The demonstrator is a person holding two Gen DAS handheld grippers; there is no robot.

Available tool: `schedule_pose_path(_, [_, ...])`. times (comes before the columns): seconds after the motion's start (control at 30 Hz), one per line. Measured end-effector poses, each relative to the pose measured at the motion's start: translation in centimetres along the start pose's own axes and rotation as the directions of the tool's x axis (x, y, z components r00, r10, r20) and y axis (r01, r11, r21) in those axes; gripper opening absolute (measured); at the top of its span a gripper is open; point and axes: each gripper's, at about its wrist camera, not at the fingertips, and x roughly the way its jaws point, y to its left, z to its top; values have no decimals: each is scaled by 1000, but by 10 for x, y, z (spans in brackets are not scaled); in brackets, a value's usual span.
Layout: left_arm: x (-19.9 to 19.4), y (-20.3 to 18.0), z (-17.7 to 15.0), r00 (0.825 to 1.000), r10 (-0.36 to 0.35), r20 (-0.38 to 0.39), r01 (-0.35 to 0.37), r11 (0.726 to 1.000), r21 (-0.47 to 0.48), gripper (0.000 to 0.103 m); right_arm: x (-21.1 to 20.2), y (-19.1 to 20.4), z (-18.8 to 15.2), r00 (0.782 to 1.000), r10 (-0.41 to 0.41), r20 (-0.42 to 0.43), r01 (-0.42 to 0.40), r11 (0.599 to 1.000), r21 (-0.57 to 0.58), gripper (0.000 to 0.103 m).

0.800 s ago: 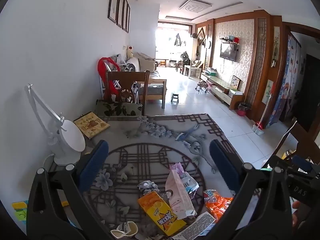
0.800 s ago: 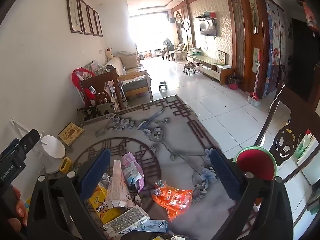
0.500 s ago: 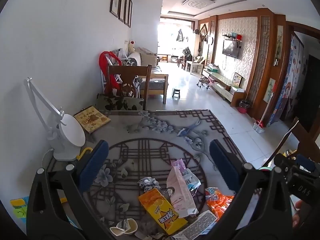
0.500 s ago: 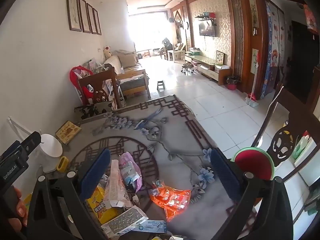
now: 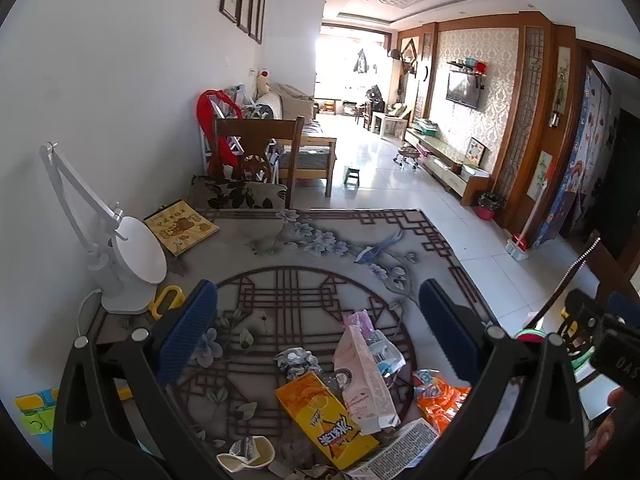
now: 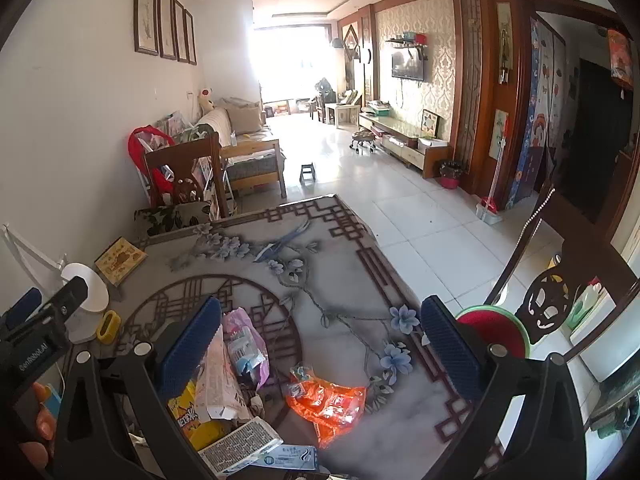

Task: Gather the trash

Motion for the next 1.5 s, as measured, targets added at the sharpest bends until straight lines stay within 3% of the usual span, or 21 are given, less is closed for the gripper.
schedule_pose_path(1.5, [11,11,-9,998,28,-49,-29,999,-14,99,-6,8,3,999,-22,26,23,999,-34,96])
